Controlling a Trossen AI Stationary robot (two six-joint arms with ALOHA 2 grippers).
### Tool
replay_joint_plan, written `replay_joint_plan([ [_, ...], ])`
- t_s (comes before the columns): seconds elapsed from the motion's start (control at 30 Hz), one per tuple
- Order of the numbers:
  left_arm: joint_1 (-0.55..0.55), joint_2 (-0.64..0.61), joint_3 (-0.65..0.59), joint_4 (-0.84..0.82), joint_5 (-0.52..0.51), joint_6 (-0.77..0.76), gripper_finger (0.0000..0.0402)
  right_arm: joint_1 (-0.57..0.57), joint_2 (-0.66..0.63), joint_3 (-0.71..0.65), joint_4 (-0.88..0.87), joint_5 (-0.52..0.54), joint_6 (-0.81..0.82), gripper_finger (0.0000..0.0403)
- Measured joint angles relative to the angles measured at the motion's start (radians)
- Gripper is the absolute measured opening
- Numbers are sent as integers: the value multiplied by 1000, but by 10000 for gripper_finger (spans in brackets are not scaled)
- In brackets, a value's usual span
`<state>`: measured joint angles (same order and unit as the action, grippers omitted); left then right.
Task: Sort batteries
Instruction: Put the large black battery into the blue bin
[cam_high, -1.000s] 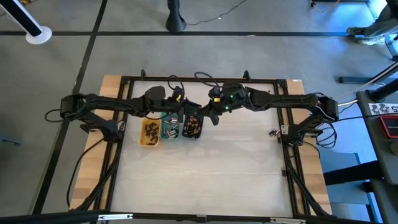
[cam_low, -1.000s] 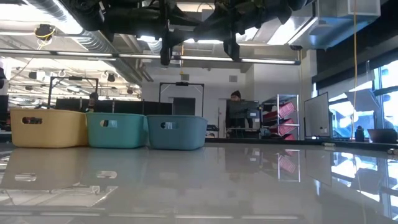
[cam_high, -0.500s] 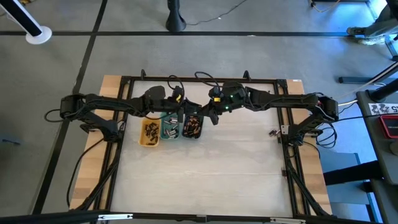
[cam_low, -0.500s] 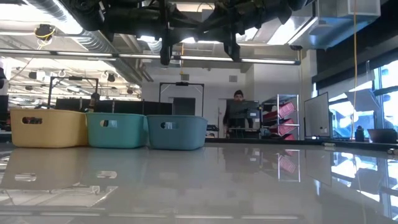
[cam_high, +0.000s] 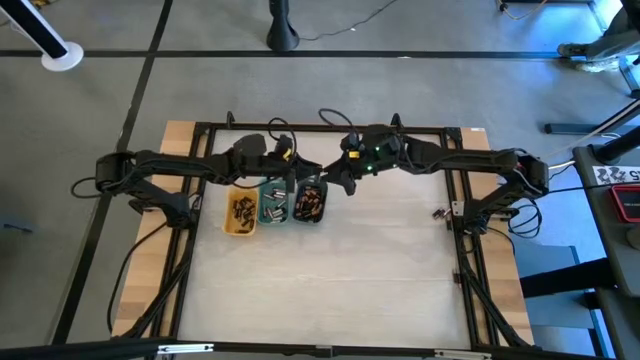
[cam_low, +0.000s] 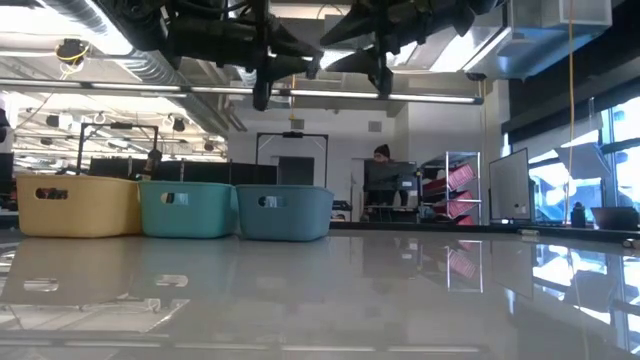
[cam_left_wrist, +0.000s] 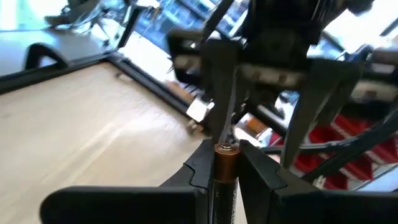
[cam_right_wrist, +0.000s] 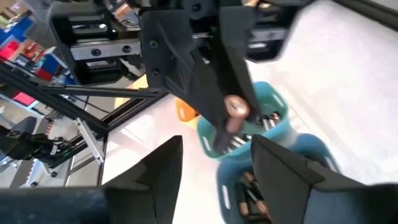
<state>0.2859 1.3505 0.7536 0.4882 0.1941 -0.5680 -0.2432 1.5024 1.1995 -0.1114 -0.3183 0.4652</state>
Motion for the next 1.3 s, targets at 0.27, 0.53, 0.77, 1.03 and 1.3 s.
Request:
replay_joint_plan([
  [0.27,49,-97,0,-339,-14,102,37,-48,-61,0,-172,45,-31,195],
  [0.53,33,-117,-2,-797,-113,153,37,-45,-62,0,-205,86,-53,196],
  [0.77,19,-43,-1,-619,-119,4,37,-47,-62,0,-206,130,-55,196],
  [1.03,4,117,-1,-435,-96,-234,42,-46,-62,0,-276,132,-60,195],
  [1.3,2,145,-1,-441,-71,-235,101,-45,-62,0,-335,152,-79,195],
])
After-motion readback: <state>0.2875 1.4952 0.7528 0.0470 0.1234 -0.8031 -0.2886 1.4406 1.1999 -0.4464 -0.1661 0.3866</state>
